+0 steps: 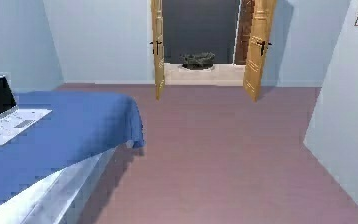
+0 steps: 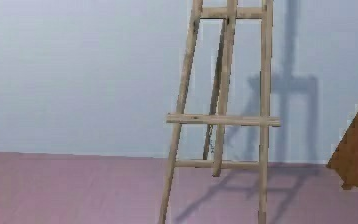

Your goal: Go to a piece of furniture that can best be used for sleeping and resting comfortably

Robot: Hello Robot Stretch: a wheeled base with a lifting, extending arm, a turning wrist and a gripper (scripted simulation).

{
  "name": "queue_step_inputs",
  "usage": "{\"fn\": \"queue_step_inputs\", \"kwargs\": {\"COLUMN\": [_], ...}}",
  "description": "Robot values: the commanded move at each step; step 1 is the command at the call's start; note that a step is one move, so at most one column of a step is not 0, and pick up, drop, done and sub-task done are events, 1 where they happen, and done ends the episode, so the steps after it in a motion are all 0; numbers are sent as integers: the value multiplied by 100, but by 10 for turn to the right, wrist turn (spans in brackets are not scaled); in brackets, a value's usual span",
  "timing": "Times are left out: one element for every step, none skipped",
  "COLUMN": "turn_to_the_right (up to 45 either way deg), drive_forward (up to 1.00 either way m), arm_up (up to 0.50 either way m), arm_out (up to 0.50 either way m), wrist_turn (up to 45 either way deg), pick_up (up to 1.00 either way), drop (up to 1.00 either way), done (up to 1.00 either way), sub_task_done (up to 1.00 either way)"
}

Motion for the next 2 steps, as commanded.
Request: {"fn": "queue_step_inputs", "kwargs": {"turn_to_the_right": [-450,0], "drive_forward": [0,0], "arm_up": [0,0], "arm_out": [0,0], "wrist_turn": [0,0], "pick_up": [0,0], "drop": [0,0], "done": [0,100], "sub_task_done": [0,0]}}
